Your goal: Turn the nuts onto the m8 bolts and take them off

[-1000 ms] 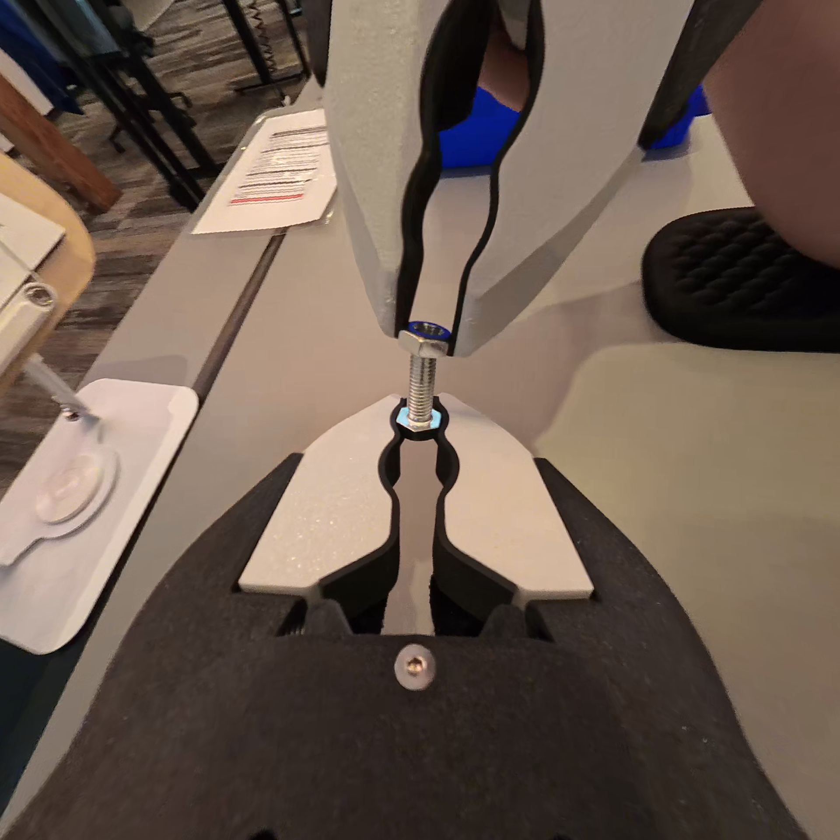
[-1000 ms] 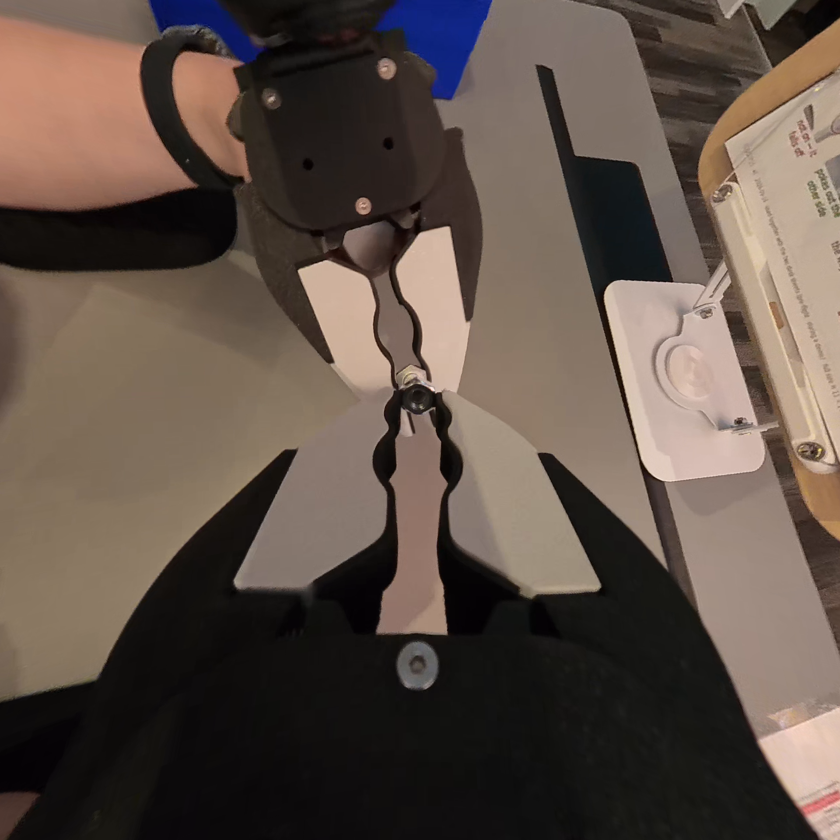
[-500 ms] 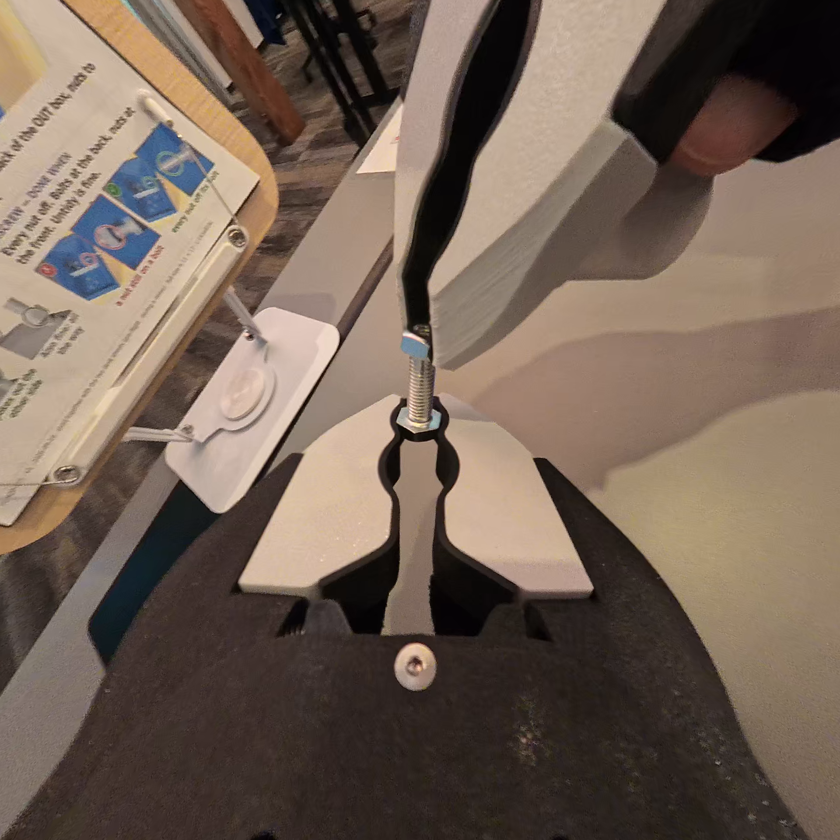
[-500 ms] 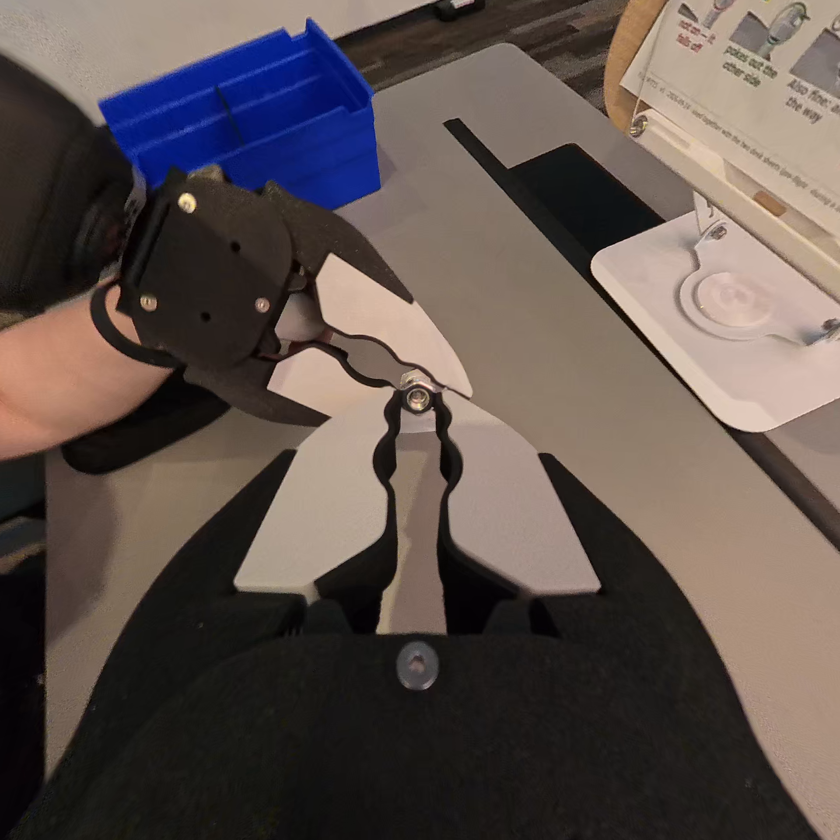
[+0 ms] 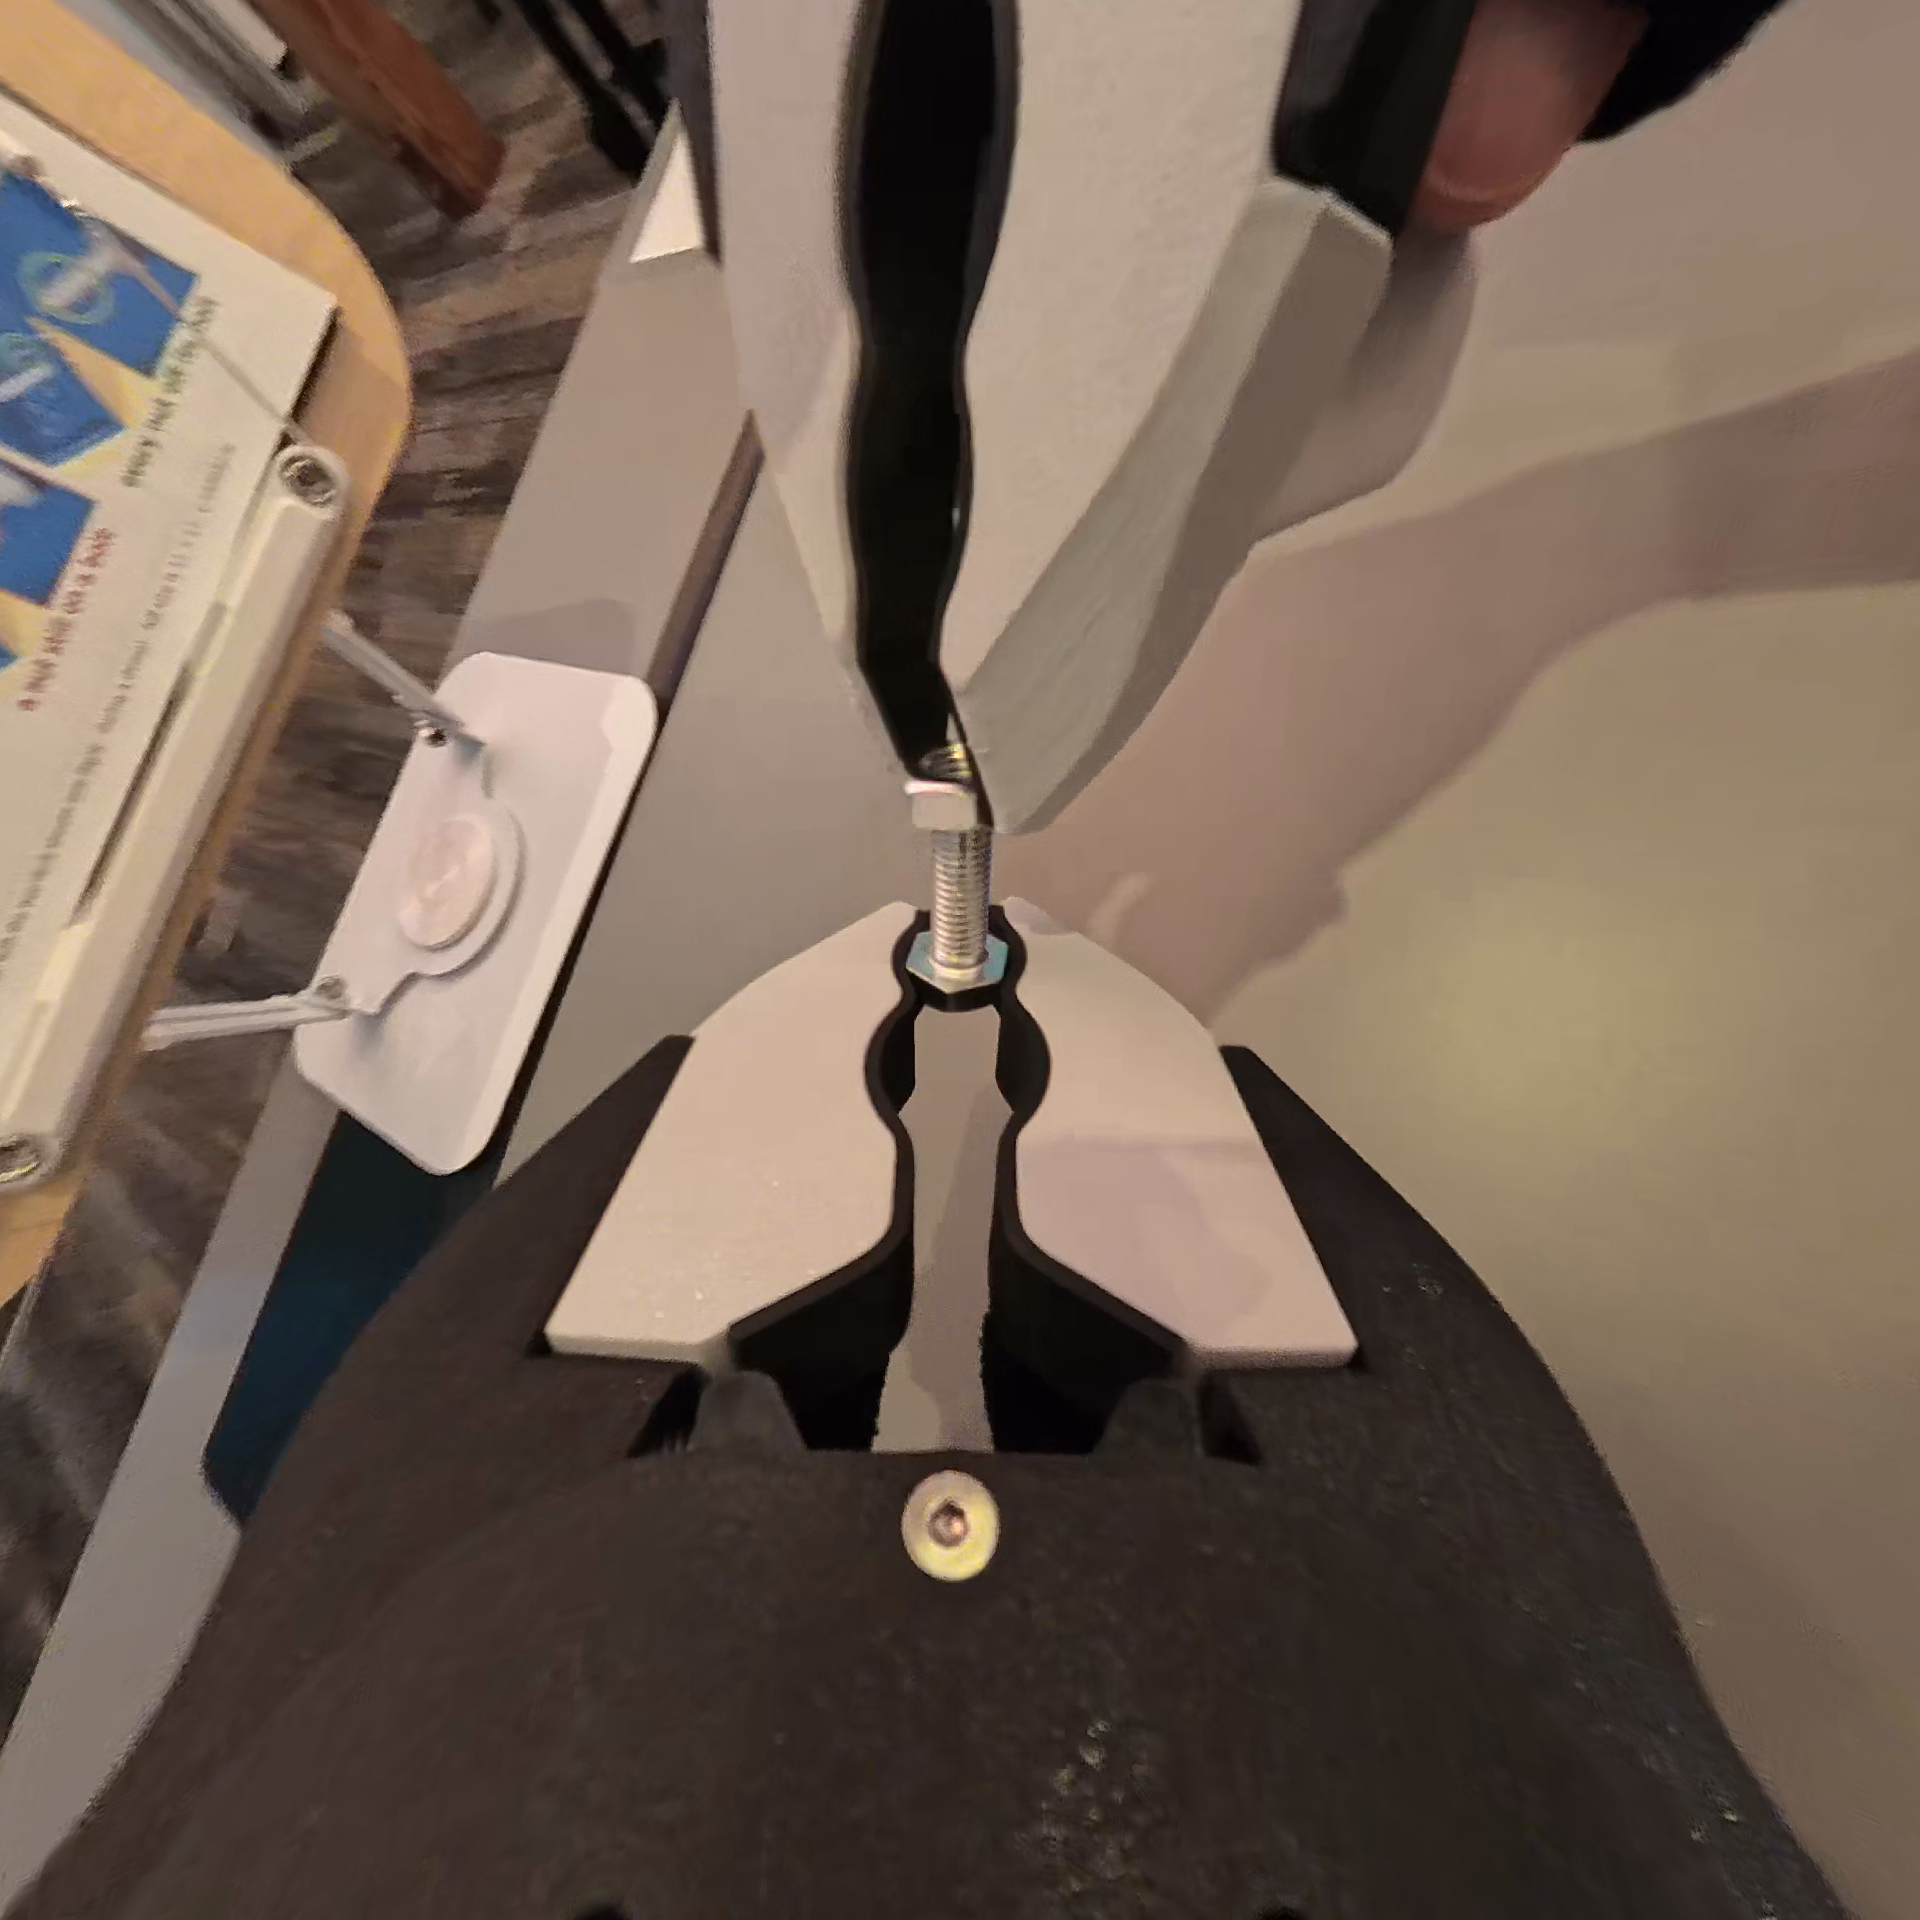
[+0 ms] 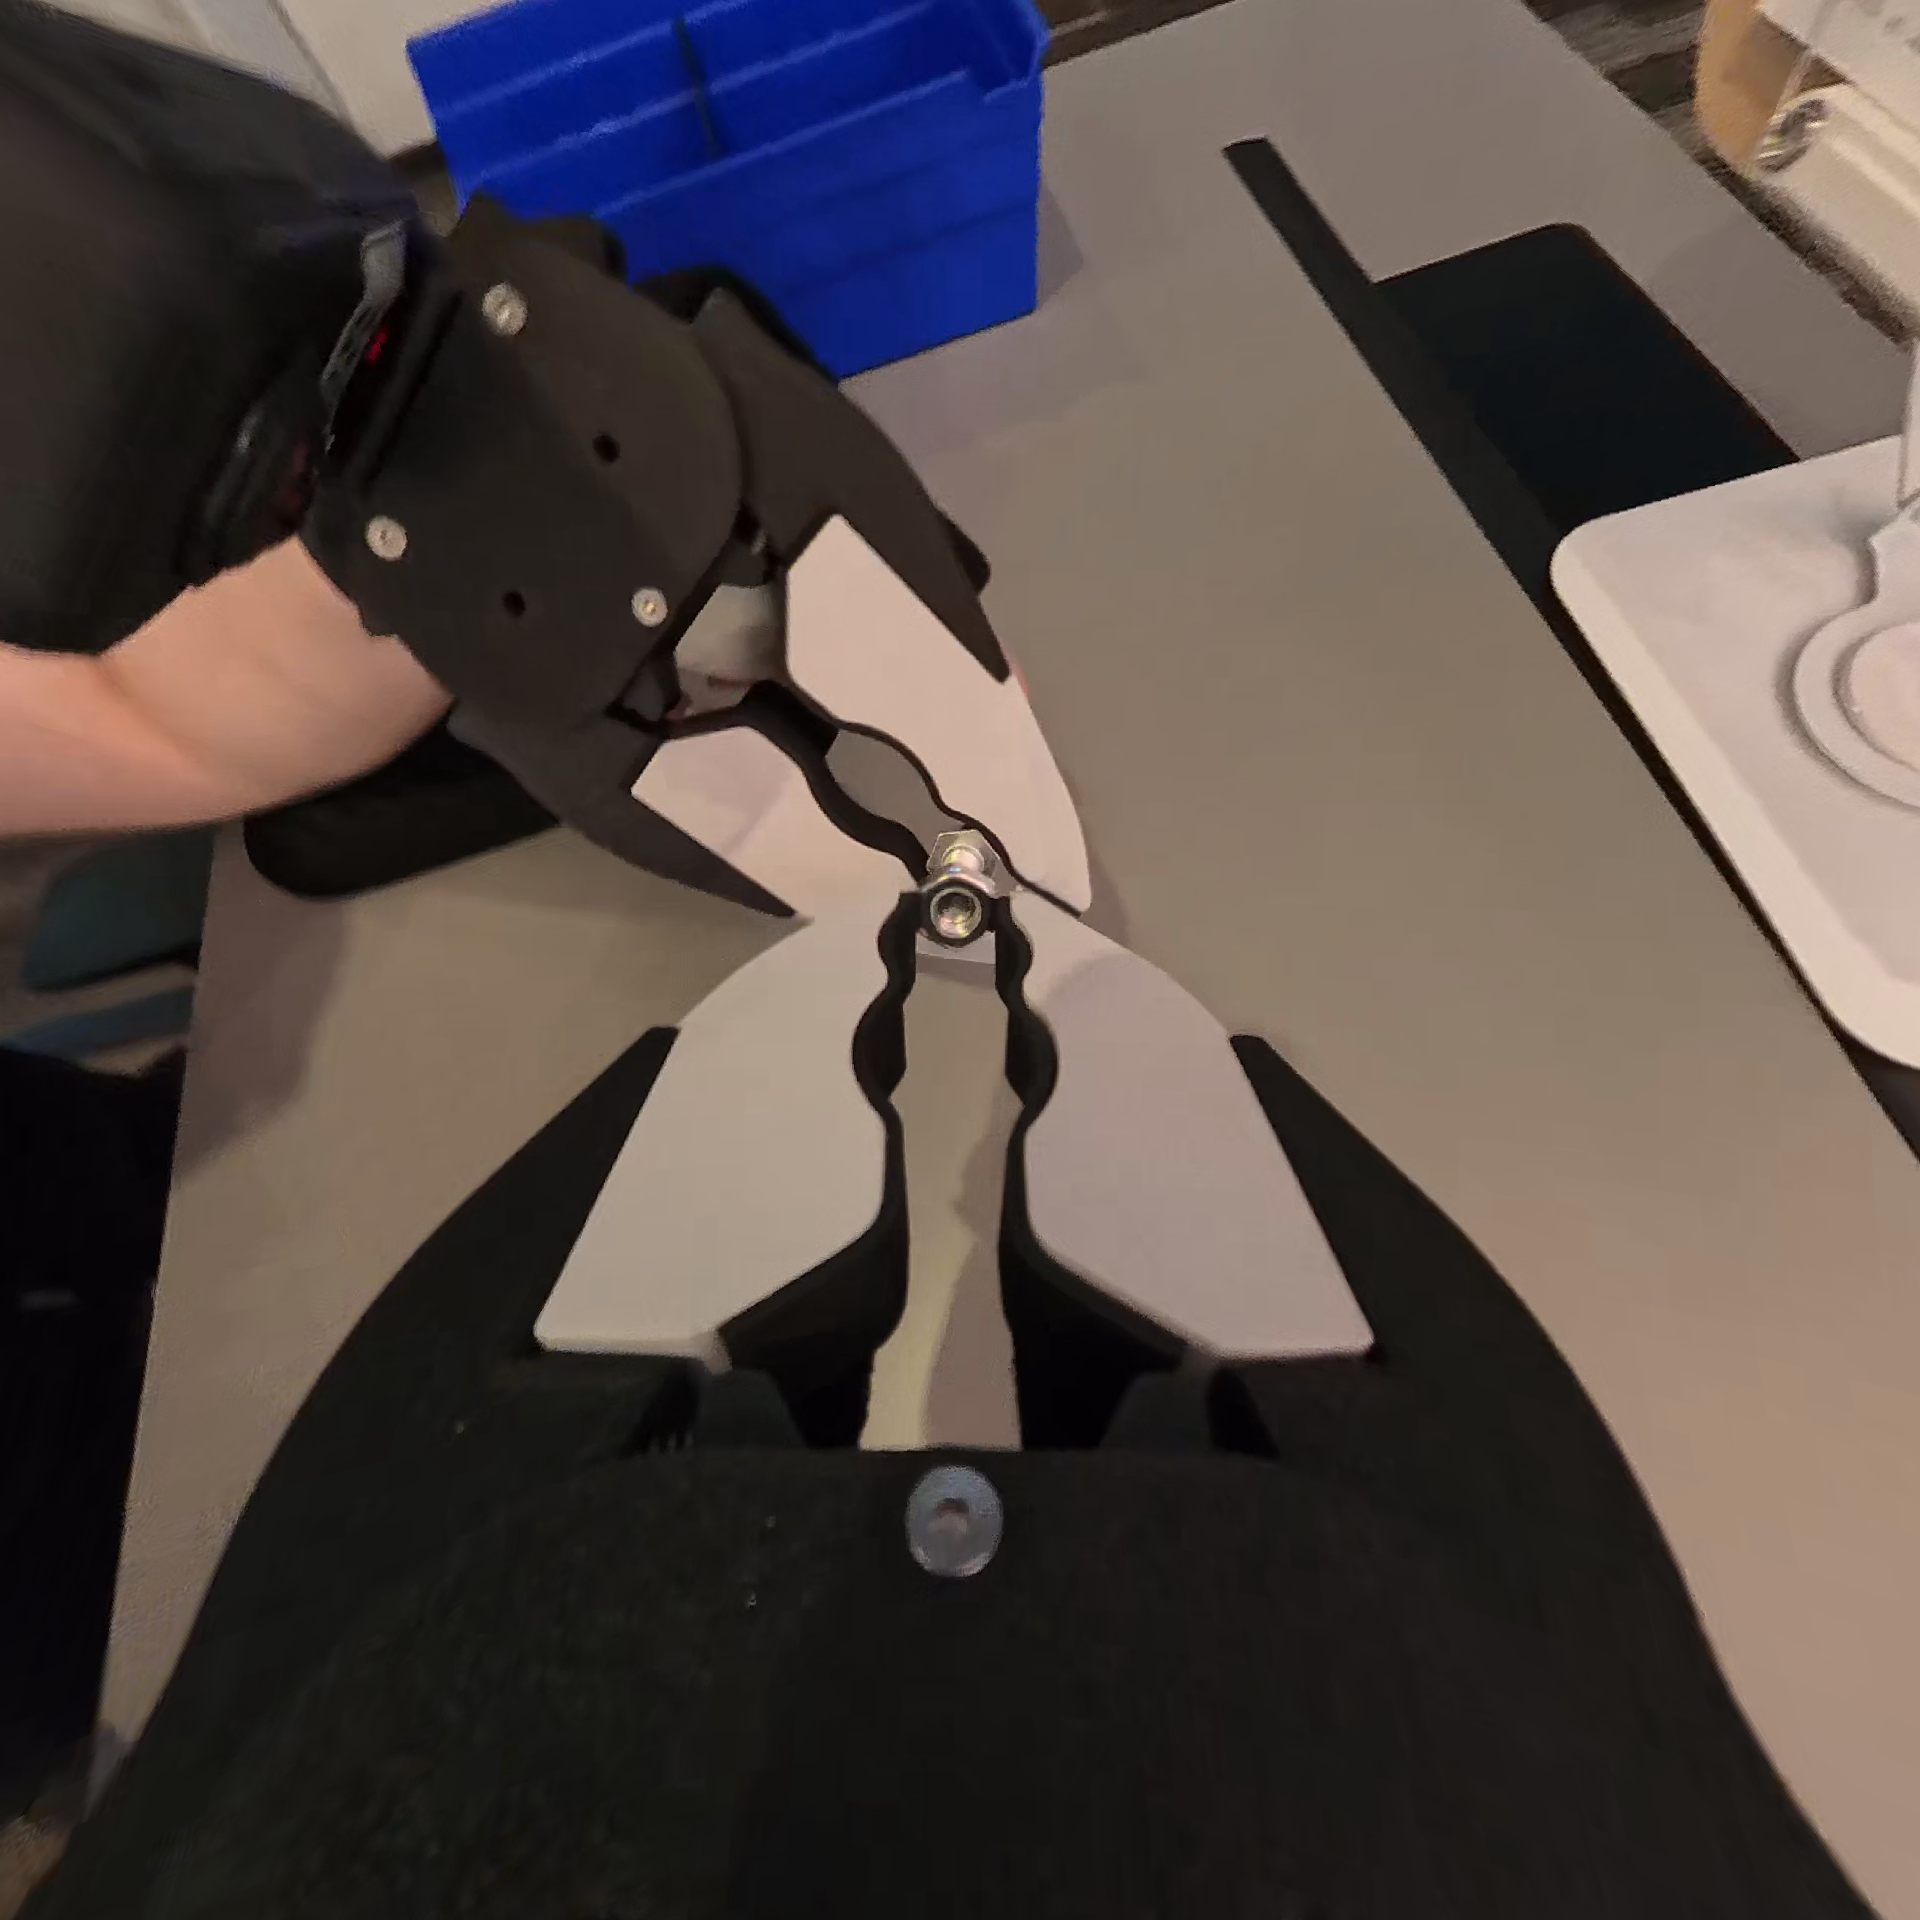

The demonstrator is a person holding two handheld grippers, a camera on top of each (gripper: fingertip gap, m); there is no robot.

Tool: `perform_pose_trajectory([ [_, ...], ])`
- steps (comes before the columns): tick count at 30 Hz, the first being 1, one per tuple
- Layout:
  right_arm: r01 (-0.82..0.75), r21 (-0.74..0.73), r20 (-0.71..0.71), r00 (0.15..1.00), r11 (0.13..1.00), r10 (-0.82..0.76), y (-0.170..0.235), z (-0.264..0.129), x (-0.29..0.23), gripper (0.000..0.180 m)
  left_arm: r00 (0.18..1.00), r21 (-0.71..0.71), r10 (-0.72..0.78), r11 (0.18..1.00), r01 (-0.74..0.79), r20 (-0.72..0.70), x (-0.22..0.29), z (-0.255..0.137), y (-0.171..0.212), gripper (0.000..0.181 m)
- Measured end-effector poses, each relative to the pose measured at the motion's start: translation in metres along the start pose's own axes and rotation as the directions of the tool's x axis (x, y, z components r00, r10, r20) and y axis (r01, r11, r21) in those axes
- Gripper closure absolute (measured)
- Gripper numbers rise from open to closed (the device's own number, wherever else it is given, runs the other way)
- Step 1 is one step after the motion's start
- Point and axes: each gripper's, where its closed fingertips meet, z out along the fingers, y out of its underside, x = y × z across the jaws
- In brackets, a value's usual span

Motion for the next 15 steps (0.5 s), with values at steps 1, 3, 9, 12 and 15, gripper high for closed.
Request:
perform_pose_trajectory([
  [1,0.027,-0.016,0.015,1.0,1.0,-0.026,0.003,-0.001,-0.003,0.166,1.0,0.016,0.008,1.0,-0.007,-0.03,0.005,0.001,-0.001,0.17],
  [3,0.089,-0.035,0.045,0.995,0.995,-0.088,0.008,-0.004,-0.009,0.166,0.995,0.06,0.012,0.998,-0.006,-0.1,0.016,0.001,-0.005,0.17],
  [9,0.051,-0.071,0.027,0.998,0.996,-0.049,0.009,-0.013,-0.013,0.166,0.989,0.12,-0.018,0.992,0.036,-0.147,0.024,0.001,-0.016,0.17],
  [12,-0.108,-0.036,-0.023,0.994,0.993,0.107,0.001,-0.013,-0.005,0.166,0.998,0.095,-0.052,0.994,0.056,-0.048,0.01,0.003,-0.017,0.17],
  [15,-0.194,0.014,-0.051,0.98,0.981,0.194,-0.006,-0.01,0.002,0.166,0.996,0.063,-0.051,0.997,0.046,0.076,-0.005,0.003,-0.014,0.17],
])
